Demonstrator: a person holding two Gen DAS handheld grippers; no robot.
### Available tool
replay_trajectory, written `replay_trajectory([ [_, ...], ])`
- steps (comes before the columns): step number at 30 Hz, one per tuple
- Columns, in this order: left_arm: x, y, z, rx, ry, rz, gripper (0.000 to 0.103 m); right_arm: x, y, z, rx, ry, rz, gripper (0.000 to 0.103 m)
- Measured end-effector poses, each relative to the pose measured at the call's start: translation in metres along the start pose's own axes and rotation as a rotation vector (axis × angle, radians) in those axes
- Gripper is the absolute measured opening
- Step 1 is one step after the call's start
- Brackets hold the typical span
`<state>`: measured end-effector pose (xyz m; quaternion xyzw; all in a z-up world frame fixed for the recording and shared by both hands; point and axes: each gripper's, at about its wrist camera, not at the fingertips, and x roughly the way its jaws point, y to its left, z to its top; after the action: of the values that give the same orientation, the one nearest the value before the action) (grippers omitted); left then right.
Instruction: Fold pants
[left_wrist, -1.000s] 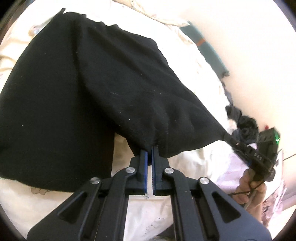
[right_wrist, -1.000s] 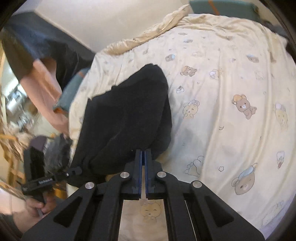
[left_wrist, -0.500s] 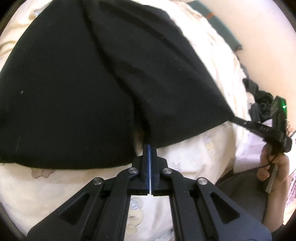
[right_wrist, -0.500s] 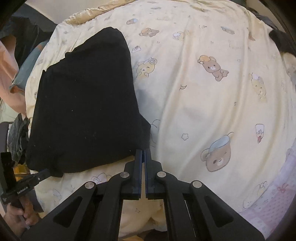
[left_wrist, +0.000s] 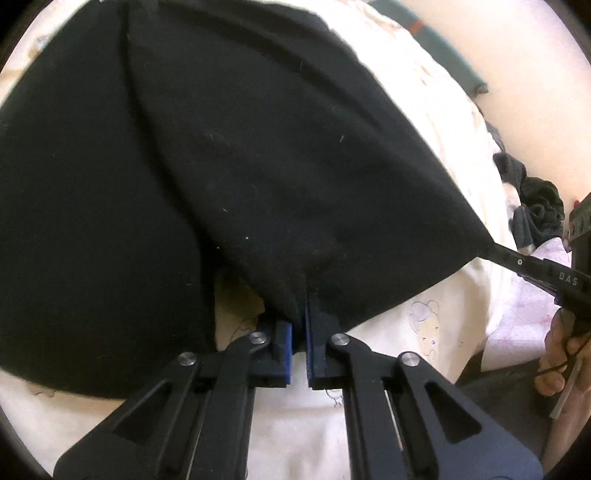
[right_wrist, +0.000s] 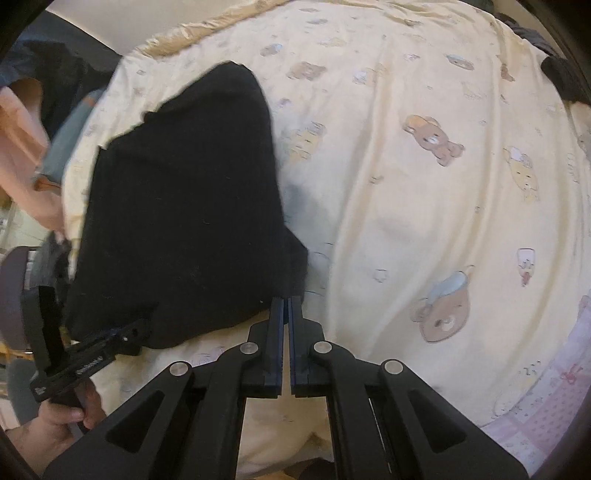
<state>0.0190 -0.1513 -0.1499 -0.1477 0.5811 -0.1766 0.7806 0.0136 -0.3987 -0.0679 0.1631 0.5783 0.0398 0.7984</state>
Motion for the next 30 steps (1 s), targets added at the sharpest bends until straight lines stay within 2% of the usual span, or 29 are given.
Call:
replay_trajectory([
  [2, -0.02, 0.0, -0.002, -0.021, -0.018, -0.019, 0.003, -0.014, 0.002, 0.002, 0.004, -0.045, 0.039, 0.001],
  [4, -0.044, 0.002, -0.005, -0.029, -0.047, -0.043, 0.003, -0.018, 0.0, 0.004, 0.016, -0.064, 0.004, 0.001],
  [5, -0.052, 0.003, -0.006, -0.015, -0.054, -0.046, 0.003, -0.012, 0.003, 0.004, -0.004, -0.045, -0.055, 0.001],
  [7, -0.049, 0.006, -0.007, -0.004, -0.015, -0.036, 0.003, 0.014, 0.018, -0.004, -0.125, 0.041, -0.233, 0.0],
  [8, -0.043, 0.009, -0.008, -0.008, 0.001, 0.009, 0.002, 0.029, 0.026, -0.011, -0.197, 0.093, -0.342, 0.0],
  [9, -0.034, 0.016, -0.008, -0.032, 0.032, 0.03, 0.002, 0.036, 0.03, -0.016, -0.244, 0.106, -0.43, 0.0],
  [10, -0.021, 0.021, -0.009, -0.052, 0.083, 0.024, 0.003, 0.04, 0.031, -0.019, -0.261, 0.119, -0.475, 0.0],
  [11, -0.008, 0.024, -0.011, -0.032, 0.133, 0.051, 0.003, 0.041, 0.029, -0.019, -0.255, 0.126, -0.465, 0.0],
  [13, -0.005, 0.022, -0.013, 0.0, 0.124, 0.109, 0.008, 0.033, 0.018, -0.013, -0.168, 0.107, -0.364, 0.0],
  [14, -0.008, 0.019, -0.013, -0.004, 0.129, 0.106, 0.014, 0.026, 0.015, -0.01, -0.134, 0.083, -0.323, 0.0],
  [15, -0.013, 0.017, -0.014, -0.011, 0.136, 0.107, 0.028, 0.017, 0.011, -0.008, -0.095, 0.048, -0.266, 0.0],
  [16, -0.02, 0.015, -0.015, -0.011, 0.13, 0.096, 0.036, 0.006, 0.007, -0.005, -0.048, 0.007, -0.191, 0.0],
  [18, -0.037, 0.007, -0.019, 0.019, 0.107, 0.111, 0.065, -0.006, 0.005, -0.006, 0.018, -0.048, -0.078, 0.001],
  [19, -0.049, 0.004, -0.02, 0.05, 0.091, 0.13, 0.067, -0.01, 0.006, -0.007, 0.047, -0.063, -0.019, 0.006],
  [21, -0.073, -0.001, -0.022, 0.099, 0.043, 0.123, 0.068, -0.012, 0.018, -0.011, 0.082, -0.07, 0.079, 0.007],
  [22, -0.087, -0.001, -0.021, 0.128, 0.009, 0.13, 0.069, -0.011, 0.025, -0.014, 0.085, -0.062, 0.131, 0.013],
  [24, -0.11, 0.004, -0.019, 0.156, -0.059, 0.174, 0.078, -0.006, 0.043, -0.021, 0.093, -0.039, 0.214, 0.03],
  [25, -0.118, 0.006, -0.016, 0.163, -0.095, 0.194, 0.079, -0.001, 0.049, -0.027, 0.108, -0.024, 0.251, 0.049],
  [26, -0.128, 0.011, -0.013, 0.164, -0.133, 0.215, 0.079, 0.006, 0.056, -0.032, 0.138, -0.001, 0.307, 0.058],
  [30, -0.14, 0.035, -0.001, 0.103, -0.2, 0.254, 0.08, 0.055, 0.073, -0.056, 0.308, 0.151, 0.469, 0.058],
])
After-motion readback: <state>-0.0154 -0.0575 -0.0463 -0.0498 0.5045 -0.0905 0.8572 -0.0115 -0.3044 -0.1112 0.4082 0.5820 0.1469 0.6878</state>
